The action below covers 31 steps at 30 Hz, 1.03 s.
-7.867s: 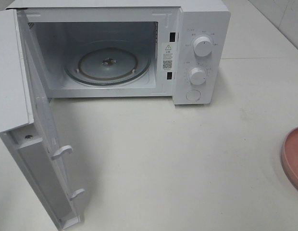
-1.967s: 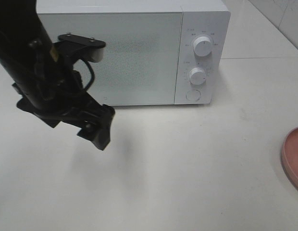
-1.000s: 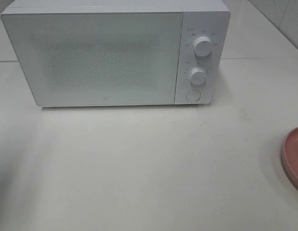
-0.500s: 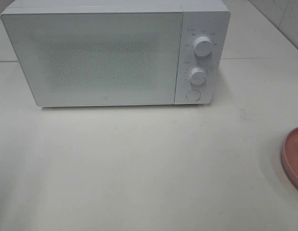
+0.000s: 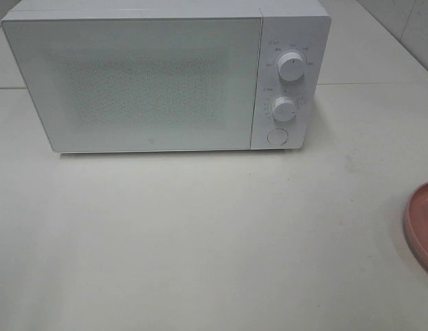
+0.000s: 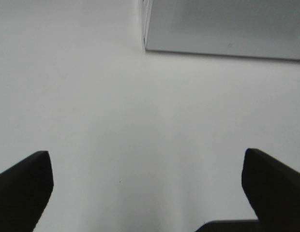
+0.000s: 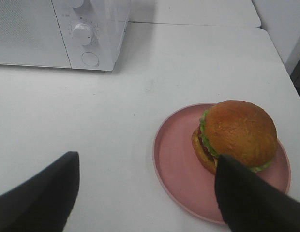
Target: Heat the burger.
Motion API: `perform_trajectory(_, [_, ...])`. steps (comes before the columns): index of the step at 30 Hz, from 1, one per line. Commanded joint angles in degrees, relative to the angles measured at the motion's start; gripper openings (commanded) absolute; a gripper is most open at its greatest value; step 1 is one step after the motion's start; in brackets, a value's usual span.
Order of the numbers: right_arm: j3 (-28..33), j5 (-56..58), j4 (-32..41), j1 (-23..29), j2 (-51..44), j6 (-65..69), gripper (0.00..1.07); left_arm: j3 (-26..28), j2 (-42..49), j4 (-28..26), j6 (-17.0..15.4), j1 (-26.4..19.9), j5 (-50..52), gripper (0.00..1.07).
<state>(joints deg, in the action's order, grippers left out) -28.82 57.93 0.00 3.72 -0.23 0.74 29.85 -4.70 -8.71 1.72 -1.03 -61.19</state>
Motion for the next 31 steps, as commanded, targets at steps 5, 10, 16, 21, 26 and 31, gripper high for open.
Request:
perform_trajectory(5, [0.17,-0.86,-0.34,-0.4,-1.55,-0.4,0.75,-0.23,6.3,-1.09,-0.11,-0.23,0.23,0.98])
perform_trajectory(10, [0.17,-0.86,-0.34,-0.4,-1.49,-0.4,0.75,-0.29,6.47,-1.2,-0.11,-0.23,0.23,0.98])
perform_trajectory(16, [0.17,-0.86,-0.34,-0.29,-1.55,-0.4,0.75,-0.29,6.47,-1.2,-0.11,-0.23,0.23,0.98])
perform_trajectory(21, [0.17,-0.86,-0.34,-0.29,-1.55,-0.4,0.75,-0.29,6.3,-1.2,-0.11,-0.23,0.23,0.98])
perform_trajectory(26, [0.17,-0.86,-0.34,-0.29,-1.55,-0.4,0.75,-0.29,6.07,-1.15,-0.11,-0.23,0.23,0.98])
perform_trajectory(31, [0.17,-0.86,-0.34,-0.29,-1.55,-0.4,0.75,-0.29,6.02,-1.15,-0.11,-0.23,0.23,0.98])
